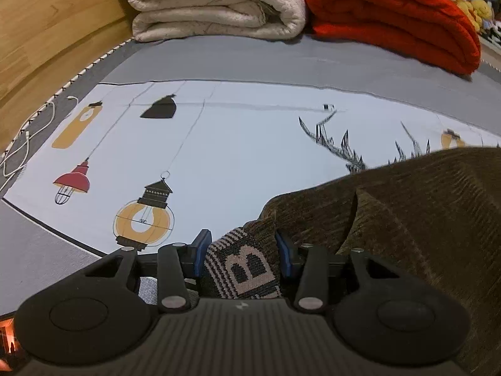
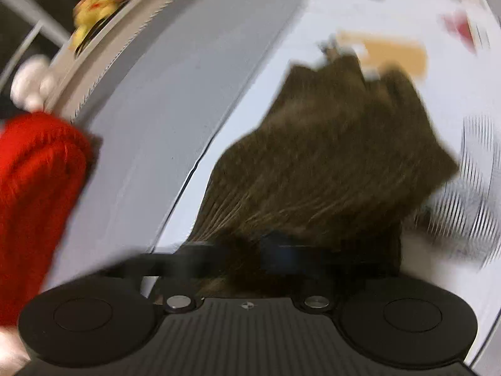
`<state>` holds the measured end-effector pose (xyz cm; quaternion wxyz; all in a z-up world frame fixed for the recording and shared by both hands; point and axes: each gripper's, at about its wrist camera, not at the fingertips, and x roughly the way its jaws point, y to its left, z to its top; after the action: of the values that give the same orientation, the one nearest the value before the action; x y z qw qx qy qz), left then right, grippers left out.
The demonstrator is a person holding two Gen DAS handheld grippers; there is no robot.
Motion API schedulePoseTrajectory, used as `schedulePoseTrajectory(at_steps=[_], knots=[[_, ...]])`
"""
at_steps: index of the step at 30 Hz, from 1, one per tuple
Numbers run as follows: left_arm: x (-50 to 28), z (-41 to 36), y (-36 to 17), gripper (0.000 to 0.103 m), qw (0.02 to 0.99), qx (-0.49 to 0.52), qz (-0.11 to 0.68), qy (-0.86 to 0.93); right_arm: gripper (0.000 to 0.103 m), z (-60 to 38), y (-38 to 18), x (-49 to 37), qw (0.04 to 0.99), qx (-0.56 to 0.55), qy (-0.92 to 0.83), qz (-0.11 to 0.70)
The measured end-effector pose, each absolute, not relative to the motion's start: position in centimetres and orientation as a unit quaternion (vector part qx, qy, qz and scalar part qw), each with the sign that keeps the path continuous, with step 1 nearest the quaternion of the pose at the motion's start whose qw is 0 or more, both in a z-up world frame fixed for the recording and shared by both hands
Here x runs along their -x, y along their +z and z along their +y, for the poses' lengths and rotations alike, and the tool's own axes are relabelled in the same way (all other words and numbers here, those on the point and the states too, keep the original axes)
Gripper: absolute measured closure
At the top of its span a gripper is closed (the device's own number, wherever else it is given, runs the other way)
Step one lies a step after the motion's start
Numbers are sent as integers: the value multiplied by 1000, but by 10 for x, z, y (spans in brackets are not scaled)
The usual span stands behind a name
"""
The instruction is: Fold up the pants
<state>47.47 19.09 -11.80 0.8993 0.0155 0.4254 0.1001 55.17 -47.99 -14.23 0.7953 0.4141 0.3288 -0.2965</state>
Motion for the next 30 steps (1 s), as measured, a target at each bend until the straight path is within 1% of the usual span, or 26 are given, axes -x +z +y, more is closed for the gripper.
schedulePoseTrajectory(at_steps=[4,6,9,10,12,14,15,17,18,20,21,23,25,27,30], knots=[[-458,187,-91,58,913,-13,395,99,103,-478,-94,-519,838,-387,-254,291],[-443,185,-74,59,922,-8,376,94,103,-481,-57,-490,869,-347,-233,263],[-409,177,-50,59,934,-14,349,74,103,-494,-16,-443,885,-339,-213,236],[-398,173,-44,59,938,-19,340,66,103,-498,-5,-426,892,-331,-204,231],[-377,165,-36,60,943,-28,327,58,102,-503,7,-409,897,-312,-189,252],[-358,157,-29,61,946,-30,320,51,98,-512,4,-399,884,-333,-164,284],[-348,152,-28,62,946,-31,318,46,93,-513,0,-394,875,-349,-148,301],[-316,141,-26,64,948,-40,314,26,55,-507,-8,-387,861,-372,-131,321],[-297,135,-27,66,948,-50,315,15,52,-499,-10,-383,861,-370,-128,323],[-260,125,-37,69,944,-66,323,-9,52,-483,-14,-384,864,-357,-114,336],[-247,122,-46,73,940,-71,333,-16,52,-475,-18,-386,862,-358,-106,343],[-227,115,-69,75,927,-89,364,-26,51,-458,-29,-399,854,-365,-79,363],[-228,108,-85,76,914,-109,390,-29,51,-439,-43,-411,843,-370,-45,388],[-233,106,-91,76,912,-113,394,-25,51,-414,-60,-429,831,-371,-17,414],[-243,110,-95,77,909,-100,403,-25,45,-372,-86,-453,819,-358,-10,448]])
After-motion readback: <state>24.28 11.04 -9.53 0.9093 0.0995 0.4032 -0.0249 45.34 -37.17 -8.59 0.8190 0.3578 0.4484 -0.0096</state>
